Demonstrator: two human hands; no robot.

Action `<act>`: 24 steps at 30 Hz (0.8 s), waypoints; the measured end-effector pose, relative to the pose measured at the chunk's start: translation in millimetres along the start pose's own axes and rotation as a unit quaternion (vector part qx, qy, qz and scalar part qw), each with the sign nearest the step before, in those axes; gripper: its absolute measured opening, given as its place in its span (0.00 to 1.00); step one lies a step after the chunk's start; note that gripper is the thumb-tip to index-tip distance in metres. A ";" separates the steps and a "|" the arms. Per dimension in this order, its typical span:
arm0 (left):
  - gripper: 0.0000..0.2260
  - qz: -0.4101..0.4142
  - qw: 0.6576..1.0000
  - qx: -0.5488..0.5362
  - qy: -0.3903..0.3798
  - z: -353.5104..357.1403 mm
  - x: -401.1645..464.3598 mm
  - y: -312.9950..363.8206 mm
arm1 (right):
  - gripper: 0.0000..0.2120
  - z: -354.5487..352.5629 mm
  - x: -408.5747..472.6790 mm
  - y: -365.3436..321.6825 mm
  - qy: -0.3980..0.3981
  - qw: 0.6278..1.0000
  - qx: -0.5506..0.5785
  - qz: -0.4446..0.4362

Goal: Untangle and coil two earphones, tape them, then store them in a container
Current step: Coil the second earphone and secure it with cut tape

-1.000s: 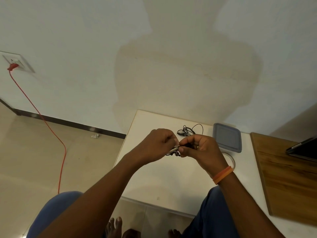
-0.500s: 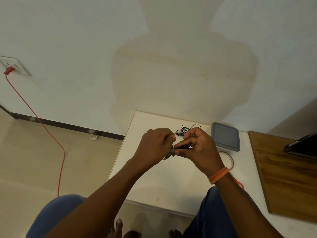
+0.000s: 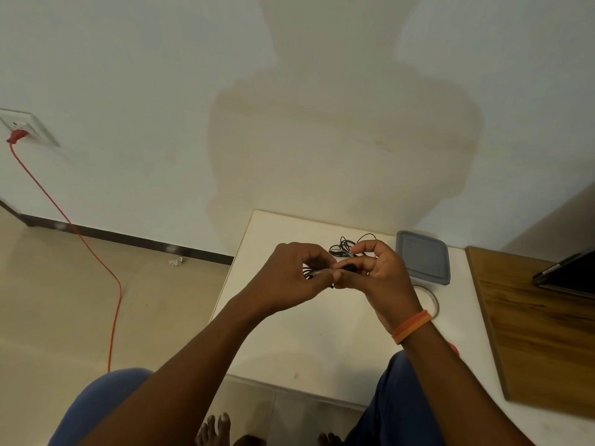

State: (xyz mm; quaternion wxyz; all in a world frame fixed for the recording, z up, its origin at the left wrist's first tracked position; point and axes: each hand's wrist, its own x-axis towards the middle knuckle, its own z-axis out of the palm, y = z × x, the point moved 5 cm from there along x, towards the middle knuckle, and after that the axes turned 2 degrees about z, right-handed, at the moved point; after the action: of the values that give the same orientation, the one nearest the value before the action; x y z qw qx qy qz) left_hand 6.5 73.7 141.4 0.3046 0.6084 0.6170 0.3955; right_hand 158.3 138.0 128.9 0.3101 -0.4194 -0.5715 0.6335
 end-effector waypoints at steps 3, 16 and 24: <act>0.05 -0.007 1.000 -0.021 0.014 -2.8 0.7 0.8 | 0.23 0.1 0.4 0.8 -0.003 1.000 -0.014 -0.008; 0.05 0.009 0.989 0.116 0.096 12.5 2.9 0.3 | 0.14 6.7 -4.7 -4.2 0.099 0.963 -0.210 -0.137; 0.05 0.168 0.952 0.228 0.112 11.5 -1.8 28.0 | 0.09 6.4 -3.3 15.1 0.015 0.986 0.149 0.068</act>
State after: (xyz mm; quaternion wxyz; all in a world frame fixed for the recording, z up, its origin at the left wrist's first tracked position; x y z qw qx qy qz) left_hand 30.8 71.8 159.5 0.0160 0.7086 0.6093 0.3555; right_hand 155.4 129.8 114.5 0.3338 -0.4154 -0.4361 0.7252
